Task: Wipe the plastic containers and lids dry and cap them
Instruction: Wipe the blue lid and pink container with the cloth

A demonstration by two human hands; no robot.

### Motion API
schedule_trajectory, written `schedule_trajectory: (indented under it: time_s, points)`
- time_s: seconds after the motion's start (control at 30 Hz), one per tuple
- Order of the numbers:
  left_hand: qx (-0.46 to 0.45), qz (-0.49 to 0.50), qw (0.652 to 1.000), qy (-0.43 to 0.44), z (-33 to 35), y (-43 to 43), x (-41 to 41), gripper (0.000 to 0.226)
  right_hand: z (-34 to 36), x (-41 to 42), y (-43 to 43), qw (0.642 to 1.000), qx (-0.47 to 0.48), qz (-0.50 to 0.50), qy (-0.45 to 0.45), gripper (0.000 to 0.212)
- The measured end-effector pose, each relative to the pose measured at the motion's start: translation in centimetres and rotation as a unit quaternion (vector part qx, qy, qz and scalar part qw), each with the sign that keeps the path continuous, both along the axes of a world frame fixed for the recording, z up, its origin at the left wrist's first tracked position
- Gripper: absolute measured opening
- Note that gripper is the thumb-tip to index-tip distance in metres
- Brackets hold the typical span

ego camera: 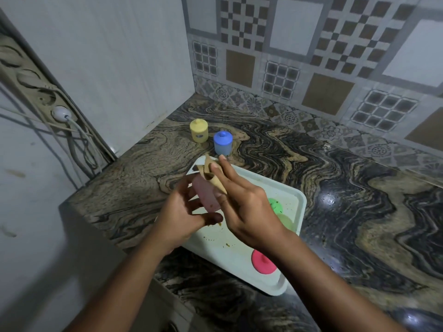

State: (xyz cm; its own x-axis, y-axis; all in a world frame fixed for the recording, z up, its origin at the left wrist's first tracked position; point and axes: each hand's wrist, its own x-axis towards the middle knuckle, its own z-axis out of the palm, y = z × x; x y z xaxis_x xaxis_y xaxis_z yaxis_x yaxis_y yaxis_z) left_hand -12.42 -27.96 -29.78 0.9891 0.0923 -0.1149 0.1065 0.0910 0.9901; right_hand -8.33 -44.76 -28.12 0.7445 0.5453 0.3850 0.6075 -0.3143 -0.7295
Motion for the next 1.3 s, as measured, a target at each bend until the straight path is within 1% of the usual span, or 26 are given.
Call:
schedule_trajectory:
  time_s: [0.13,0.23,0.33,0.4,0.43,0.47,0.53,0.57,0.6,0.63,0.67,0.7,0.73,0.77,0.8,0.87,0.97,1.07,1.13,1.23,1.3]
  points:
    - [-0.009,0.038,0.999,-0.016,-0.2,0.2,-0.4,0.056,0.3,-0.1,-0.6,0.998,-0.028,0.046,-0.042,0.053]
    - [0.001,0.028,0.999,-0.017,0.3,1.8,-0.3,0.057,-0.5,-0.9,-1.5,0.995,-0.037,0.081,-0.053,0.047]
    - [0.036,0.037,0.999,-0.018,0.3,3.4,-0.3,0.061,-1.8,-1.9,-2.8,0.993,-0.063,0.095,-0.019,0.039]
    - [0.038,0.049,0.998,0.006,0.0,4.1,-0.5,0.065,-2.0,-2.1,-3.4,0.996,-0.053,0.062,0.023,0.028]
    - [0.031,0.055,0.998,0.017,-0.2,4.3,-0.7,0.069,-1.6,-2.2,-3.4,0.998,-0.031,0.024,0.049,0.022]
    - [0.024,0.059,0.998,0.023,-0.4,4.3,-0.8,0.072,-1.0,-2.2,-3.3,0.997,0.004,-0.021,0.076,0.025]
    - [0.021,0.058,0.998,0.012,-0.6,3.9,-0.9,0.071,0.6,-1.8,-2.7,0.985,0.084,-0.1,0.112,0.041]
    - [0.028,0.049,0.998,-0.001,-0.6,3.6,-1.0,0.069,1.3,-1.6,-2.3,0.98,0.111,-0.133,0.099,0.046]
    - [0.029,0.036,0.999,-0.014,-0.6,3.2,-1.0,0.07,2.0,-1.3,-1.8,0.978,0.124,-0.153,0.074,0.044]
    - [0.027,0.023,0.999,-0.019,-0.6,2.7,-1.0,0.073,2.5,-1.0,-1.2,0.979,0.124,-0.157,0.043,0.037]
    - [0.021,0.011,1.0,-0.017,-0.7,2.2,-0.9,0.078,2.7,-0.8,-0.6,0.983,0.108,-0.148,0.017,0.027]
    - [0.022,0.005,1.0,-0.017,-0.6,1.7,-0.9,0.084,2.5,-0.6,0.0,0.99,0.068,-0.127,0.003,0.025]
    - [0.032,0.005,0.999,-0.023,-0.7,1.3,-0.8,0.086,2.0,-0.4,0.5,0.996,0.018,-0.089,-0.009,0.035]
    - [0.048,0.013,0.998,-0.036,-0.6,1.0,-0.8,0.084,1.3,-0.4,0.7,0.998,-0.033,-0.048,-0.021,0.044]
    - [0.063,0.025,0.996,-0.055,-0.4,0.8,-0.7,0.076,0.7,-0.4,0.9,0.996,-0.074,-0.022,-0.033,0.049]
    - [0.084,0.035,0.992,-0.088,0.1,0.6,-0.8,0.061,0.2,-0.6,1.0,0.993,-0.113,-0.002,-0.037,0.052]
    - [0.089,0.032,0.991,-0.095,0.3,0.9,-1.0,0.063,-0.1,-0.5,0.2,0.994,-0.101,0.019,-0.034,0.054]
    - [0.025,0.053,0.996,-0.066,0.1,1.1,-1.0,0.069,-0.7,-0.9,-0.5,0.994,-0.101,0.031,-0.041,0.051]
    - [0.004,0.068,0.995,-0.074,-0.4,1.9,-0.6,0.075,-1.0,-1.5,-1.0,0.994,-0.092,0.041,-0.041,0.049]
    - [0.042,0.079,0.99,-0.111,-0.5,3.1,0.0,0.078,-1.8,-2.3,-2.3,0.992,-0.105,0.065,-0.027,0.046]
    - [0.079,0.077,0.988,-0.111,-0.3,3.5,-0.1,0.08,-2.2,-2.7,-2.9,0.995,-0.081,0.036,0.039,0.039]
